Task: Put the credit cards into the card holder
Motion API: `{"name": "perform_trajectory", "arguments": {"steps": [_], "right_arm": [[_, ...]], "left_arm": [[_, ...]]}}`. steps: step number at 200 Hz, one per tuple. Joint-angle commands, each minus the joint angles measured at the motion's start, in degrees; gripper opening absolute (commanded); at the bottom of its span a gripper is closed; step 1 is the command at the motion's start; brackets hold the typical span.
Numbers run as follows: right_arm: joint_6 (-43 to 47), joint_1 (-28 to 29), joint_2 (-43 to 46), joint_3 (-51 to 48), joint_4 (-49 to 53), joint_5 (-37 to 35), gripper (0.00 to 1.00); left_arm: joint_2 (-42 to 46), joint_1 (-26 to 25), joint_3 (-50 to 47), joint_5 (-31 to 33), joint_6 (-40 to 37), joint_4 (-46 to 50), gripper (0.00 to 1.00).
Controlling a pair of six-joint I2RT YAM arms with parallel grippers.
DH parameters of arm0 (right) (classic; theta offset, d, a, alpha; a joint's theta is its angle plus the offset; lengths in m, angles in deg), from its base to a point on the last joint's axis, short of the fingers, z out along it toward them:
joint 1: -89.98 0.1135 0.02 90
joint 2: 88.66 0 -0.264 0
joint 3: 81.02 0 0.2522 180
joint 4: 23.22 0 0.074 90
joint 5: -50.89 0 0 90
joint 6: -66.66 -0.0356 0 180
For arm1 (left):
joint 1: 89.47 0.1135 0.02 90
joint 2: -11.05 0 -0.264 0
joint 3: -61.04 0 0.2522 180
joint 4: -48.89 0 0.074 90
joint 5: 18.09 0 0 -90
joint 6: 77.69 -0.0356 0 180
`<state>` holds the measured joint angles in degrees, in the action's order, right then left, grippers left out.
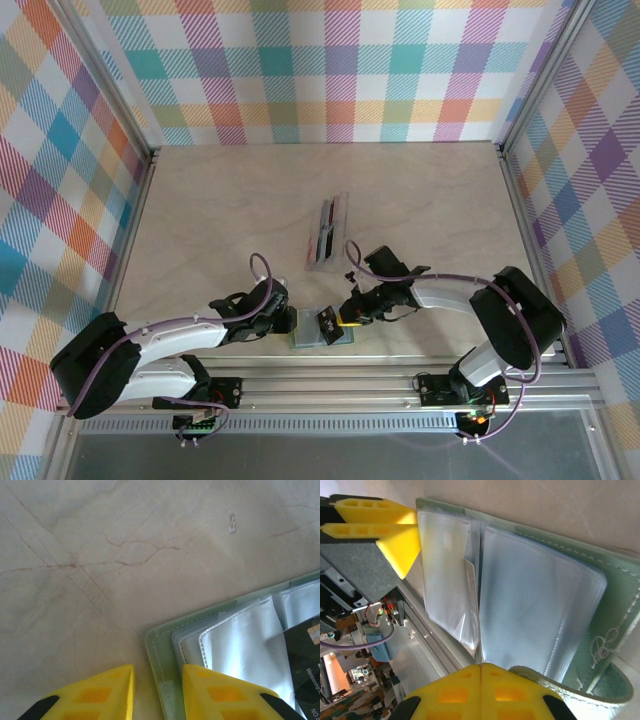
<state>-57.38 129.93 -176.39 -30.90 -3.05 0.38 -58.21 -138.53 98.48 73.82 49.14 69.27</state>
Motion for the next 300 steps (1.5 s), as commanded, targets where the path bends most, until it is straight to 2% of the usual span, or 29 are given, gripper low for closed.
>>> {"name": "perform_trajectory", "arguments": {"steps": [1,180,259,290,300], "right_arm": [[-1.5,0.7,-0.9,0.7,-2.3,-0.7,0.0],[-10.2,7.3,-2.6,0.2,-11.5,-11.2,0.0],[-8.1,12.0,-6.0,3.5,-12.0,-12.6,0.0],[-4.9,12.9,-5.7,5.8,-7.4,-14.0,0.0],[-4.2,13.0,-5.0,6.2,-5.6,-14.9,0.08]], "left_arm": [[-0.4,-1.2,-1.5,0.6,1.3,-1.7,0.29],[0.3,-3.9,-3.4,2.2,2.9,-2.3,0.27],[-1.7,-5.2,-2.5,2.5,3.5,-3.3,0.26],[-2.0,-5.5,-2.3,2.8,3.6,-3.2,0.26],[-1.7,-5.5,-2.4,3.1,3.7,-3.0,0.26]]}}
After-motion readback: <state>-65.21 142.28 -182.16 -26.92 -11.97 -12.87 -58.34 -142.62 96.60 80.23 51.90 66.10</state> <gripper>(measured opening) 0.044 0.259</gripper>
